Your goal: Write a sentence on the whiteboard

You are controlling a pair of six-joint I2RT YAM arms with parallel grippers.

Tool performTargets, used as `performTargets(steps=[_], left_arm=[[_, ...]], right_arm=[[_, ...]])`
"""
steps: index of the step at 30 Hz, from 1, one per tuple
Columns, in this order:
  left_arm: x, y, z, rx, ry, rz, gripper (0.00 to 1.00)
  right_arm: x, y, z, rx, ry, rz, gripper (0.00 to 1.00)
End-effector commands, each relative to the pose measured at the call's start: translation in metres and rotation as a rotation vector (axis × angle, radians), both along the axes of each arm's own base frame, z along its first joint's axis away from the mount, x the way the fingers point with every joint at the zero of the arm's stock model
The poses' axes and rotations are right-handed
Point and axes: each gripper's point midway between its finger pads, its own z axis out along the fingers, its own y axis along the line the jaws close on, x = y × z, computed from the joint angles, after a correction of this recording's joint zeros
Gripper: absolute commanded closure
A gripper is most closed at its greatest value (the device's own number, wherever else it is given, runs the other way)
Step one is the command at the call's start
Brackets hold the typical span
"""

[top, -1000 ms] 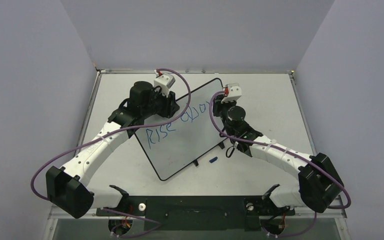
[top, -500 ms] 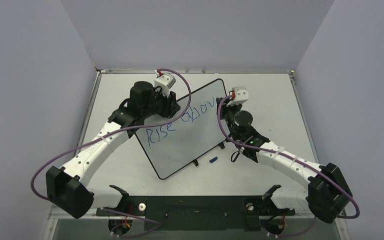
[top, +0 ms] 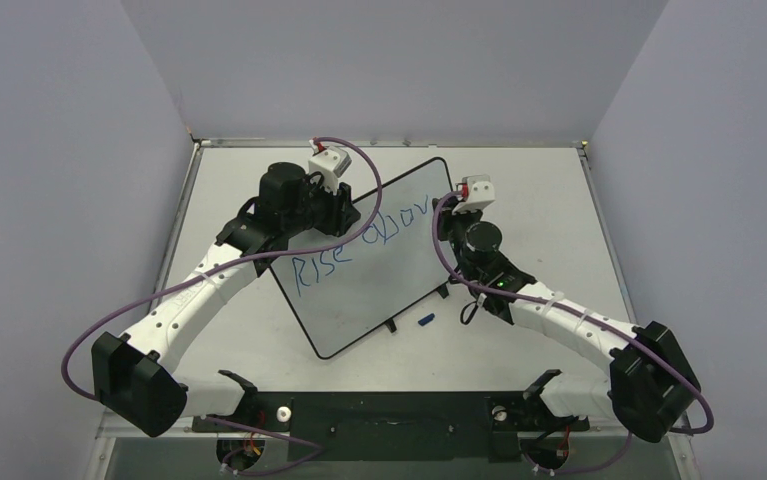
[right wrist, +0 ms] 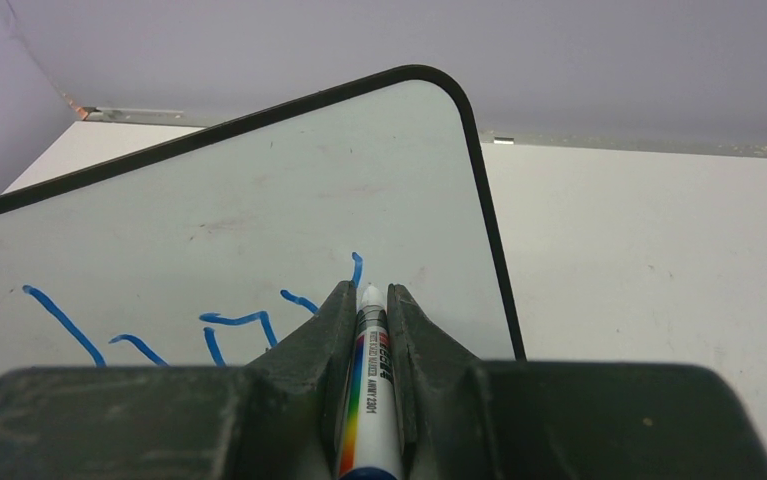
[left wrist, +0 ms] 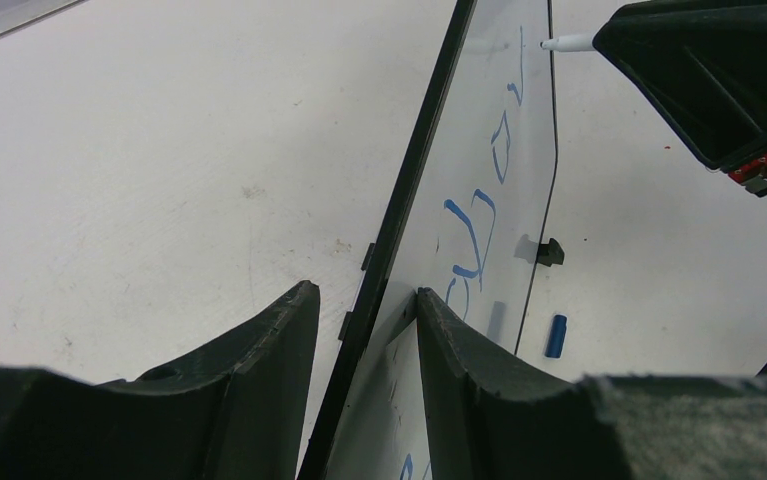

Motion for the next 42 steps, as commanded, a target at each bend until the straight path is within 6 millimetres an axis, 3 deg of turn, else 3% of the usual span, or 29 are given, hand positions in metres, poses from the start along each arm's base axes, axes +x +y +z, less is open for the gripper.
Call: performTargets(steps=[1, 16, 25, 33, 42], left_arm=[[0.005, -0.005, 0.046, -0.069, -0.143, -0.014, 1.00], [0.005, -0.006, 0.047, -0.071, -0.145, -0.018, 1.00], [0.005, -0.007, 0.046, -0.070, -0.142, -0.020, 1.00], [0.005, -0.007, 0.045, -0.069, -0.142, -0.020, 1.00], [0.005, -0.007, 0.045, -0.067, -0.142, -0.019, 1.00]], right_arm=[[0.007, -0.001, 0.011, 0.037, -0.033, -0.019, 1.00], [0.020, -0.009, 0.000, 0.024, -0.014, -0.062, 1.00], [0.029, -0.016, 0.007, 0.038, -0.022, -0.084, 1.00], [0.032, -0.004, 0.017, 0.083, -0.029, -0.038, 1.00], [0.027, 0.005, 0.014, 0.134, -0.013, 0.008, 1.00]])
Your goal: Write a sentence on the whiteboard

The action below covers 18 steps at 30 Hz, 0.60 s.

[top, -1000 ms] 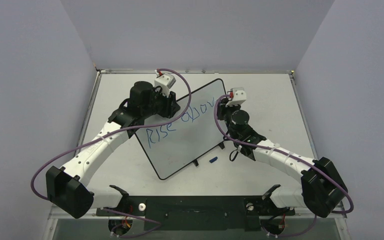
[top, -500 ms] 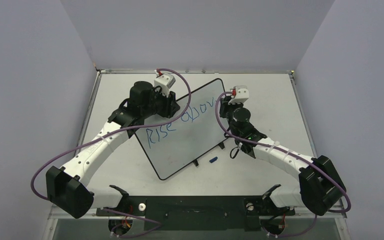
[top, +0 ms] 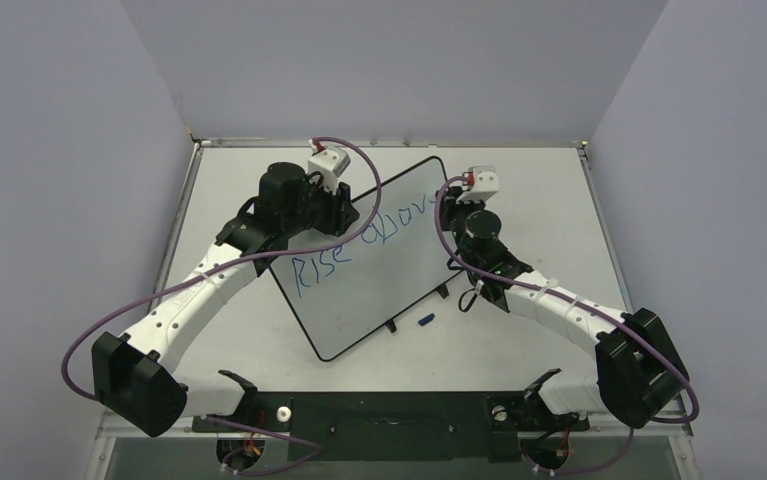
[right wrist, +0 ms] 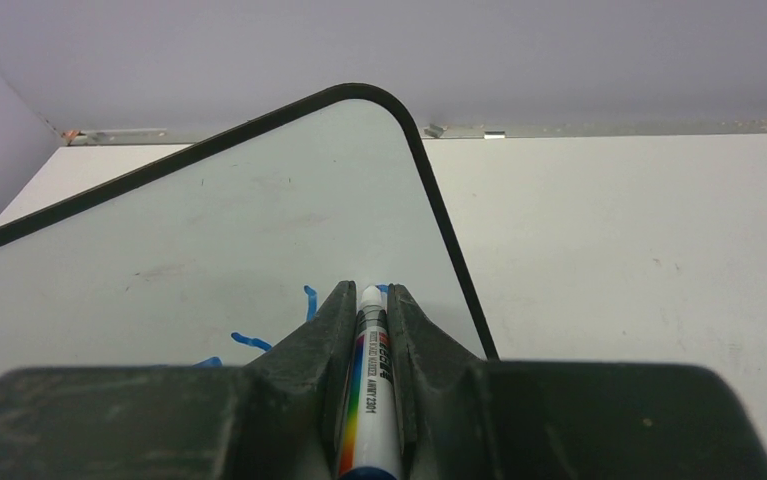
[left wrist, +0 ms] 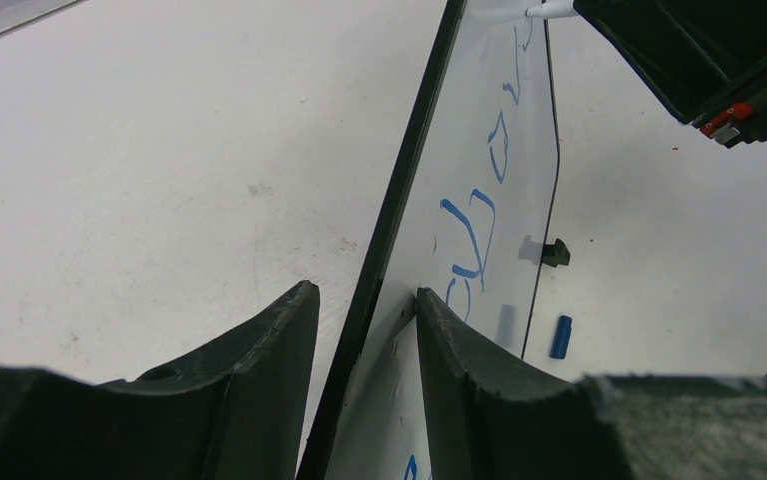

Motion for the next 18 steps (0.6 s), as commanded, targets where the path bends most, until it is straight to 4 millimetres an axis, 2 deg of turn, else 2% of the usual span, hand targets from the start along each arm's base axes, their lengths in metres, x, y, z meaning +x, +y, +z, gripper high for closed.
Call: performTargets(steps=[1, 7, 18], left_arm=[[0.004, -0.008, 0.045, -0.071, -0.141, -0.028, 1.00], [0.004, -0.008, 0.046, -0.072, -0.143, -0.027, 1.00], [0.004, -0.008, 0.046, -0.071, -0.143, -0.026, 1.00]], right_arm=[[0.001, 0.013, 0.022, 0.092, -0.048, 0.053, 1.00], [-0.004, 0.017, 0.015, 0.122, -0.030, 0.077, 1.00], [-0.010, 0.012, -0.007, 0.120, 0.008, 0.067, 1.00]])
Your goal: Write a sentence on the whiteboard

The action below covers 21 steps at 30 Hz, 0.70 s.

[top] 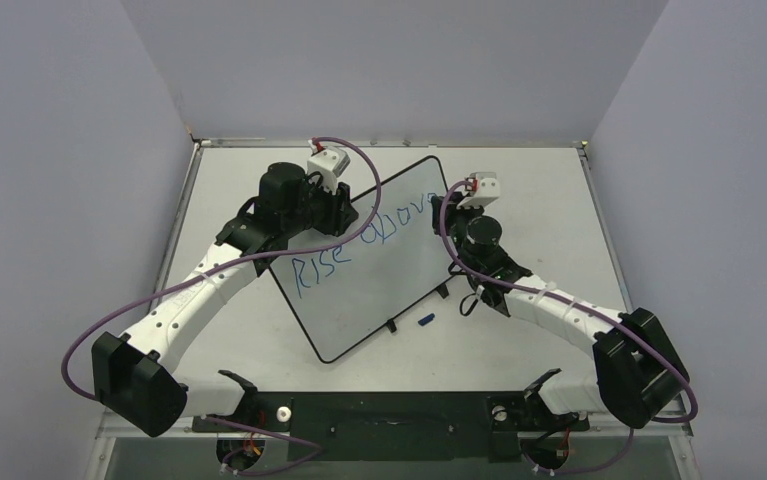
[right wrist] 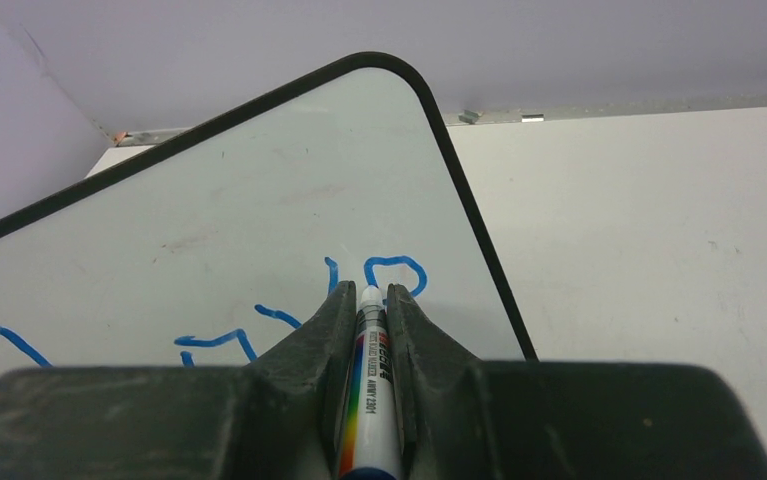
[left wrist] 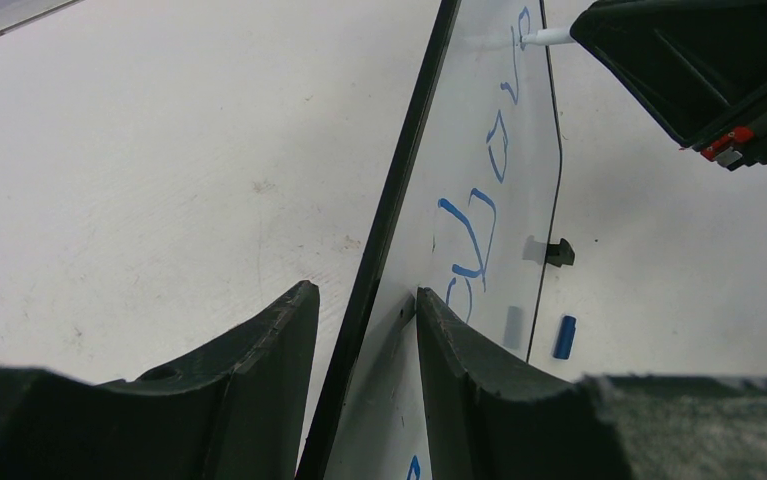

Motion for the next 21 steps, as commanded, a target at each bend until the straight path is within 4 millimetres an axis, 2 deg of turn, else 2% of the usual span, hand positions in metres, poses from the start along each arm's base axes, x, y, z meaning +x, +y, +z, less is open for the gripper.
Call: performTargets(steps=[1, 11, 21], left_arm=[[0.004, -0.009, 0.047, -0.075, -0.145, -0.034, 1.00], [0.004, -0.009, 0.047, -0.076, -0.146, -0.034, 1.00], [0.004, -0.009, 0.048, -0.077, -0.147, -0.034, 1.00]], right_arm=[[-0.004, 0.001, -0.001, 0.035, -0.007, 0.017, 1.00], [-0.003, -0.013, -0.015, -0.006, 0.021, -0.046, 1.00], [0.008, -0.037, -0.012, -0.044, 0.021, -0.128, 1.00]])
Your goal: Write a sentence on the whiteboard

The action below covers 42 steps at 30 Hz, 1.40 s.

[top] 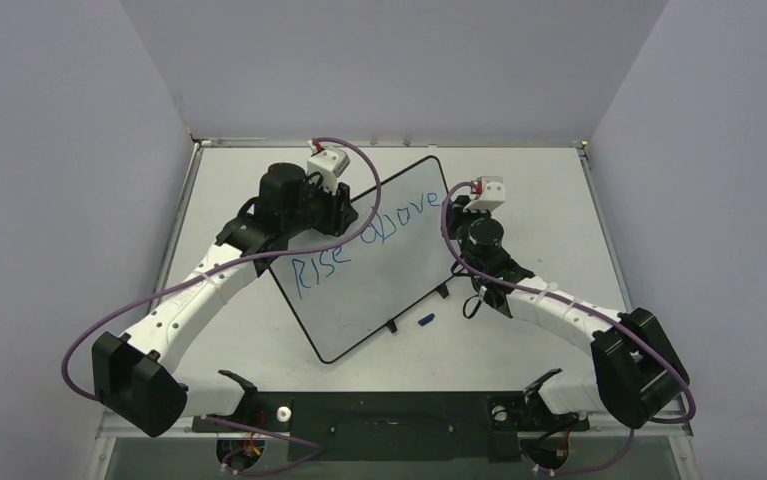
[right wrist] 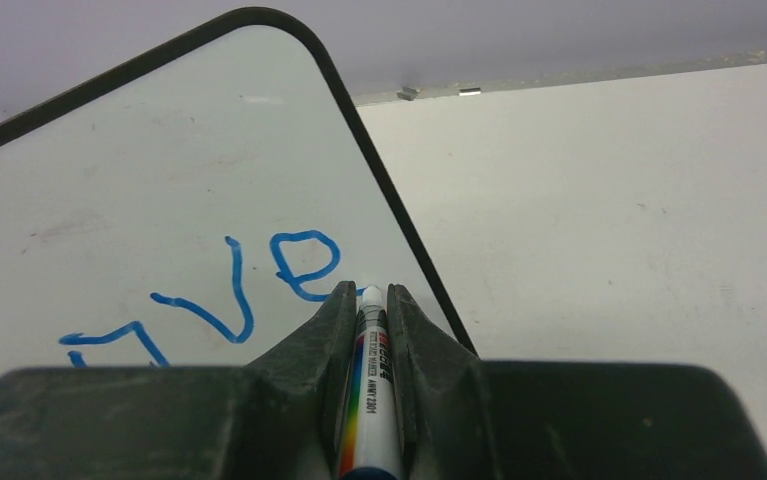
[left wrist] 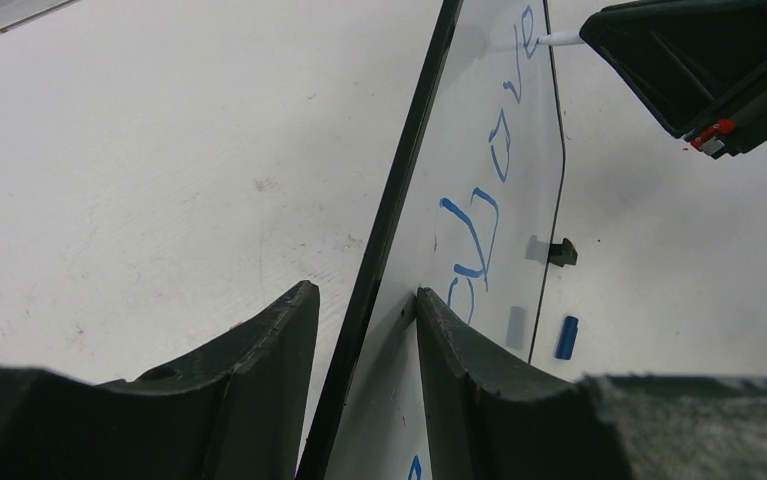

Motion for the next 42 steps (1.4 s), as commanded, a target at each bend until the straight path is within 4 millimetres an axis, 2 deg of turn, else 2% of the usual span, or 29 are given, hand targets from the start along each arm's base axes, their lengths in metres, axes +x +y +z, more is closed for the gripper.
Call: performTargets(steps=[1, 7, 14, 19, 25, 29, 42], left_arm=[[0.003, -0.010, 0.049, -0.080, -0.148, -0.042, 1.00], [0.003, -0.010, 0.050, -0.081, -0.149, -0.040, 1.00], [0.001, -0.010, 0.054, -0.088, -0.157, -0.041, 1.00], [-0.001, -0.009, 0.059, -0.098, -0.169, -0.038, 1.00], [-0.001, -0.003, 0.064, -0.105, -0.195, -0.006, 1.00], [0.000, -0.003, 0.063, -0.105, -0.191, 0.001, 1.00], [0.002, 0.012, 0.074, -0.114, -0.246, 0.082, 1.00]], right_arm=[[0.008, -0.012, 0.014, -0.016, -0.028, -0.046, 1.00], [0.005, -0.018, 0.026, -0.028, -0.040, -0.056, 1.00], [-0.020, -0.023, 0.068, 0.020, -0.104, -0.032, 1.00], [-0.037, -0.023, 0.082, 0.035, -0.117, -0.008, 1.00], [-0.057, -0.021, 0.081, 0.048, -0.117, 0.025, 1.00], [-0.071, -0.013, 0.078, 0.057, -0.119, 0.077, 1.00], [-0.122, 0.035, 0.065, 0.076, -0.128, 0.336, 1.00]])
